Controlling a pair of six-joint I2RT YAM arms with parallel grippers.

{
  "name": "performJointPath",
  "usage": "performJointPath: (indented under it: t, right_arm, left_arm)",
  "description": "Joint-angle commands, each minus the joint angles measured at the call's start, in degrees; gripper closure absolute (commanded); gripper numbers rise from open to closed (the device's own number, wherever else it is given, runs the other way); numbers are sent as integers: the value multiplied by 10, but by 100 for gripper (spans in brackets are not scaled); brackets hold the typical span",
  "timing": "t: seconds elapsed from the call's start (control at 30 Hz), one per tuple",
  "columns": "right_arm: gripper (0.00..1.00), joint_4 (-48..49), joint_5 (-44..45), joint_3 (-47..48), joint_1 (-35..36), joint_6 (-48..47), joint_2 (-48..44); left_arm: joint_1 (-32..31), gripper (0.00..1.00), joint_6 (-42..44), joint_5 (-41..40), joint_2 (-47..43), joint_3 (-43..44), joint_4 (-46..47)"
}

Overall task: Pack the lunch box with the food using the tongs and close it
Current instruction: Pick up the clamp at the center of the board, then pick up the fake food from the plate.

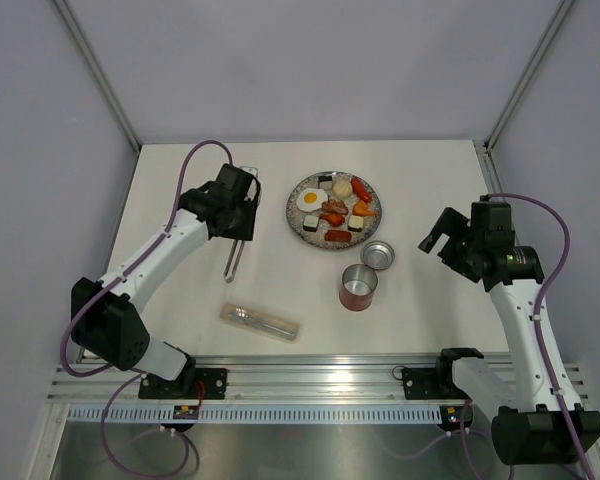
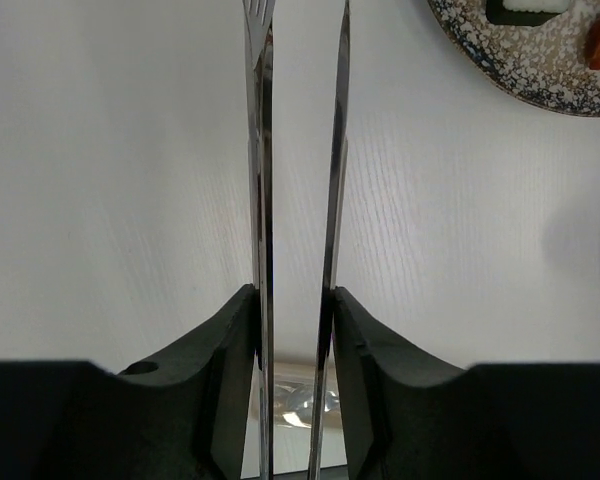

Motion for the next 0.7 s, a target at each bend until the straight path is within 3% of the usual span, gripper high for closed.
performJointPath:
  t: [0.0,0.67]
  right_arm:
    - [1,2,0,19,2,-9,1]
    - [1,0,0,19,2,-6,-6]
  left_arm:
    - [-7,62,-9,-13,-17,7,2]
    - [-45,57,-10,-7,14,52,-6]
